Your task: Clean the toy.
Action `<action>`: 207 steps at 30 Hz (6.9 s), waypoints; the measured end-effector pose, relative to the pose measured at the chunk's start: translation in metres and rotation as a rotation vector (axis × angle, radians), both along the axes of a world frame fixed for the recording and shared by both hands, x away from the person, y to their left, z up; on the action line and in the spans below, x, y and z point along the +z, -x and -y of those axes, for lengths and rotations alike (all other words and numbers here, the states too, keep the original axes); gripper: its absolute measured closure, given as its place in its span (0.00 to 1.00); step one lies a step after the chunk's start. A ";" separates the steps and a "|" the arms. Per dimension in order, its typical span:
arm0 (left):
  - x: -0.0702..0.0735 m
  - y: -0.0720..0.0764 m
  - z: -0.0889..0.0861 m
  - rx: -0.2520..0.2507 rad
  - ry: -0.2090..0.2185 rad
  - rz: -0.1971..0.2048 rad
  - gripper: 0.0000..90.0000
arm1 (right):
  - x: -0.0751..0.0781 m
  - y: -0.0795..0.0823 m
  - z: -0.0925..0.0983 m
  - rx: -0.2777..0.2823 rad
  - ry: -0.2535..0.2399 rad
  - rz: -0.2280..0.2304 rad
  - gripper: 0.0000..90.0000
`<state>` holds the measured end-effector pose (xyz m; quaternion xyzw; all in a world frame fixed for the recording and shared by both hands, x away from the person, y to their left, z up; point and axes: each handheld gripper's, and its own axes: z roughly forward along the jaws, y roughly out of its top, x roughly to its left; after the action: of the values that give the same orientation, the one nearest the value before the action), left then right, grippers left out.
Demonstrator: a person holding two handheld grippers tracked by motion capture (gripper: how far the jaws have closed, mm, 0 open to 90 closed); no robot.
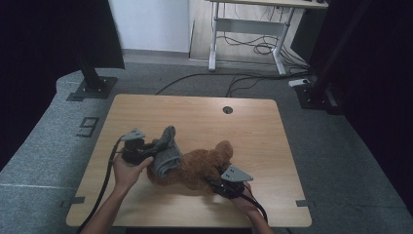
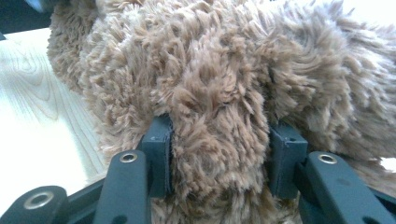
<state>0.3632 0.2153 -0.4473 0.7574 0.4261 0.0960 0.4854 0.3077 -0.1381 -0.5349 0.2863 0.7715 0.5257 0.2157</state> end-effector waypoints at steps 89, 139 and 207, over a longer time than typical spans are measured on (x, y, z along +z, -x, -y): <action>-0.037 0.017 0.024 -0.096 0.078 0.011 0.87 | 0.010 -0.011 0.031 -0.030 -0.105 -0.072 0.47; -0.032 -0.013 0.059 -0.103 0.002 0.048 0.86 | 0.004 -0.033 0.014 -0.223 -0.024 -0.055 0.38; 0.004 0.020 0.120 -0.306 0.036 0.089 0.85 | -0.001 -0.017 0.012 -0.082 0.040 -0.094 0.55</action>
<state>0.3435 0.0952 -0.4432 0.7997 0.2855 0.0469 0.5261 0.3246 -0.1501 -0.5358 0.3375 0.7786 0.4871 0.2062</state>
